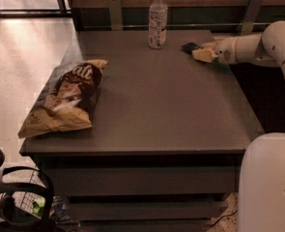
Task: Move rxbar blueberry near brown chip bag
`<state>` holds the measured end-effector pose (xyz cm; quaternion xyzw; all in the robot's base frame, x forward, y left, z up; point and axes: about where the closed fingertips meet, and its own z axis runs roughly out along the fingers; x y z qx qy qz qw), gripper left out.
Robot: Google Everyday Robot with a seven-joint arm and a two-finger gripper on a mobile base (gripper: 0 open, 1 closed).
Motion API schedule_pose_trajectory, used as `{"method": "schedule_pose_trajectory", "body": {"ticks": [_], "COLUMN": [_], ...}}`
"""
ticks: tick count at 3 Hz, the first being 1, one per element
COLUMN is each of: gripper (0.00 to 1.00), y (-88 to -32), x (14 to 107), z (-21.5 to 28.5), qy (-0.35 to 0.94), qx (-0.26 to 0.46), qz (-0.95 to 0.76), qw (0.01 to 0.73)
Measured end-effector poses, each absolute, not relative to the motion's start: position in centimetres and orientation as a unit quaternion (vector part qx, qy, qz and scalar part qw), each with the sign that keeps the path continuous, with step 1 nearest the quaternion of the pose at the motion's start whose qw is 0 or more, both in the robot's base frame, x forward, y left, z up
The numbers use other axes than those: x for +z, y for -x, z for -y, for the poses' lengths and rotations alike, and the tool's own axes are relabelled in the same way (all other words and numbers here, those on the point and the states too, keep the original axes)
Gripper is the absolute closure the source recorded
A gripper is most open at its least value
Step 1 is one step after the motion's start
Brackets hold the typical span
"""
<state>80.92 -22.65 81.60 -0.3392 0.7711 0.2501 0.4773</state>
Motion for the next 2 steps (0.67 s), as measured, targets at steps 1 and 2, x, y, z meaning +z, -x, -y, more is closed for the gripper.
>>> {"method": "schedule_pose_trajectory", "body": {"ticks": [1, 2], "gripper": [1.0, 1.0], "y": [-80.92, -80.92], "x": [81.6, 81.61], "z": [22.65, 22.65], "qy": [0.339, 0.339], "qx": [0.25, 0.25], "qz": [-0.771, -0.771], "qw": [0.477, 0.477]}}
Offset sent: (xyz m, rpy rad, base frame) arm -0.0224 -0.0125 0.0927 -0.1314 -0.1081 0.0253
